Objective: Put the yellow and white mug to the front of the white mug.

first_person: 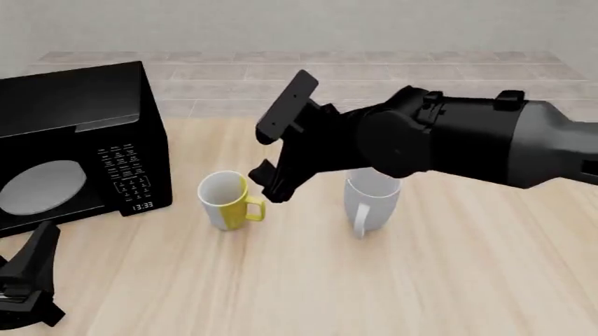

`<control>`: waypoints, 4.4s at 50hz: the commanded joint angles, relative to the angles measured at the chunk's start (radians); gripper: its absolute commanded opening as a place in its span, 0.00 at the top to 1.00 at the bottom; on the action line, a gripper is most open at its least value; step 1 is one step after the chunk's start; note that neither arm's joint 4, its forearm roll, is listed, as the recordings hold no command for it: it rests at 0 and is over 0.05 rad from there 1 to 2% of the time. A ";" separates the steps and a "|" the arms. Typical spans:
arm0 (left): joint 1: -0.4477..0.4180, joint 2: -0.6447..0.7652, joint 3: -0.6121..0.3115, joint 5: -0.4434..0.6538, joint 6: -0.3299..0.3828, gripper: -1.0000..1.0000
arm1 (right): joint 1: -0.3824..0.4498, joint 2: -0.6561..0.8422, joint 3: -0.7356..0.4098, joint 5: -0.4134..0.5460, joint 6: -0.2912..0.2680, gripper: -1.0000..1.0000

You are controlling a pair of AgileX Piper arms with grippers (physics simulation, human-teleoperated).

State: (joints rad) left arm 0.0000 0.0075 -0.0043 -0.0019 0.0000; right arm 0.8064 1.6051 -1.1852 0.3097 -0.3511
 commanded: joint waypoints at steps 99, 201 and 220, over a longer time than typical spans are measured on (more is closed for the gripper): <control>0.000 0.000 0.000 0.000 0.000 0.00 | -0.004 0.374 -0.125 -0.065 0.095 1.00; 0.000 0.000 0.000 0.000 0.000 0.00 | -0.542 0.232 -0.200 0.006 0.116 1.00; 0.000 0.000 0.000 0.000 0.000 0.00 | -0.588 0.298 -0.210 -0.041 0.139 1.00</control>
State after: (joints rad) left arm 0.0000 0.0075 -0.0043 -0.0019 0.0000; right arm 0.2380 1.8723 -1.3831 0.2948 -0.2407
